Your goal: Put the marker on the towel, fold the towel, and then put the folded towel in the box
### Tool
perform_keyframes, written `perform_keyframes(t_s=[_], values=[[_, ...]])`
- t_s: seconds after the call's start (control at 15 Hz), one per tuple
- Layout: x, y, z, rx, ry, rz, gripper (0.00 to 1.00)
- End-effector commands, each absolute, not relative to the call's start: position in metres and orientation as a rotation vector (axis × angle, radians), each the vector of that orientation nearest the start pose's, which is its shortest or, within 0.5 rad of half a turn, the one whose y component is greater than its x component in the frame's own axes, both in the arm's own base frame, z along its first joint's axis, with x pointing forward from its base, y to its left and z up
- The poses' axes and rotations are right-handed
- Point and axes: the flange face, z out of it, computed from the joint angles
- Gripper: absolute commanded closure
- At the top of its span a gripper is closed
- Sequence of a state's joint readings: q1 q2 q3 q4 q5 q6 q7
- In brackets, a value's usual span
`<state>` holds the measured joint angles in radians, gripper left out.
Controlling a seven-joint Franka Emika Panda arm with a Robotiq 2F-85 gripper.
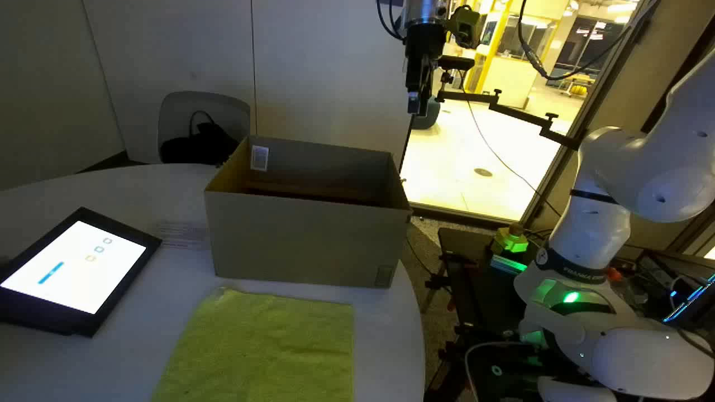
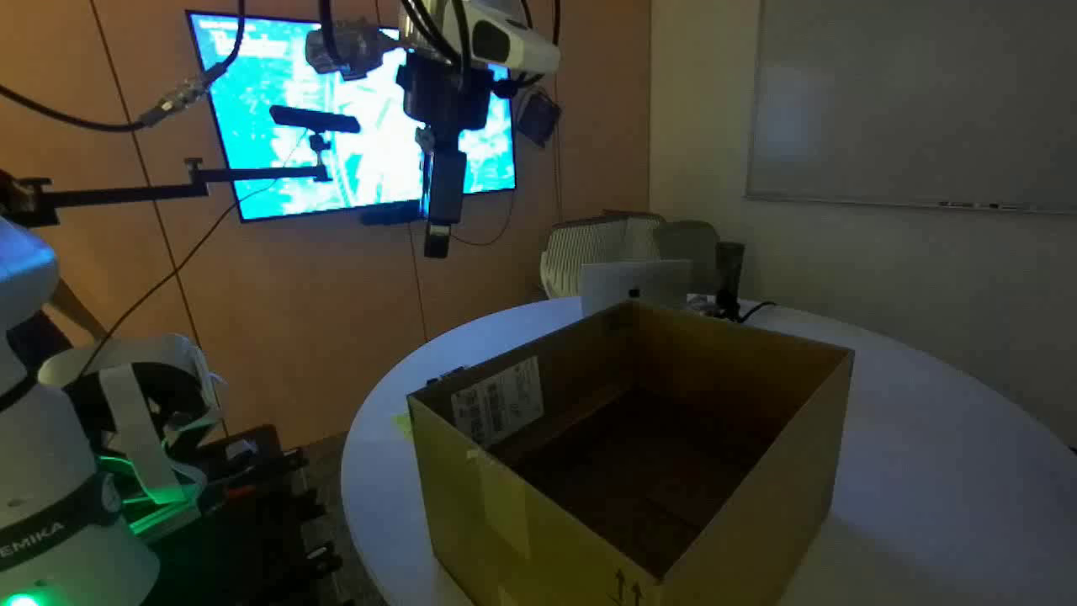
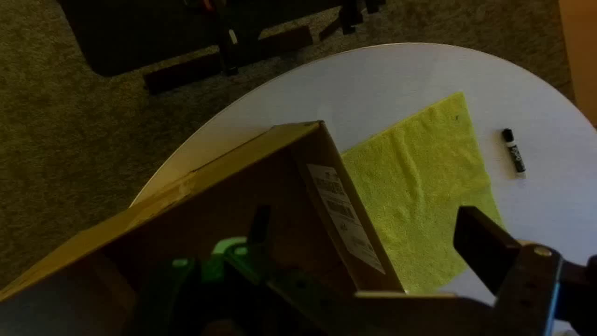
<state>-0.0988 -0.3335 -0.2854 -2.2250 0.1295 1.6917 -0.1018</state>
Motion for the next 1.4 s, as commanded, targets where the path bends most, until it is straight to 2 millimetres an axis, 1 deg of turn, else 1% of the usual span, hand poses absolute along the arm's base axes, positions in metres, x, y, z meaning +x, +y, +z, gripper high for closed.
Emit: perform_keyframes(t_s=[0.0, 0.13, 0.27, 0.4, 0.47, 0.53, 0.6, 0.8, 0.87, 0.93, 1.0, 1.13, 1.2, 1.27, 1.33], values=[[0.403, -0.158, 0.491, -2.842, 0.410, 0.224, 0.00], [0.403, -0.159, 0.493, -2.843, 0.410, 0.216, 0.00], [0.413, -0.145, 0.484, -2.875, 0.376, 0.225, 0.00], [0.428, -0.115, 0.467, -2.902, 0.304, 0.246, 0.00], [0.437, -0.091, 0.454, -2.908, 0.236, 0.255, 0.00], [0.445, -0.074, 0.445, -2.925, 0.191, 0.259, 0.00], [0.454, -0.047, 0.431, -2.951, 0.145, 0.244, 0.00], [0.479, 0.029, 0.393, -2.955, -0.021, 0.238, 0.00], [0.485, 0.058, 0.379, -2.946, -0.076, 0.227, 0.00], [0.490, 0.081, 0.369, -2.934, -0.117, 0.221, 0.00], [0.495, 0.109, 0.356, -2.926, -0.137, 0.189, 0.00], [0.505, 0.153, 0.333, -2.909, -0.162, 0.119, 0.00], [0.511, 0.172, 0.322, -2.896, -0.150, 0.085, 0.00], [0.516, 0.193, 0.304, -2.894, -0.126, 0.047, 0.00], [0.521, 0.207, 0.296, -2.889, -0.110, 0.015, 0.00]])
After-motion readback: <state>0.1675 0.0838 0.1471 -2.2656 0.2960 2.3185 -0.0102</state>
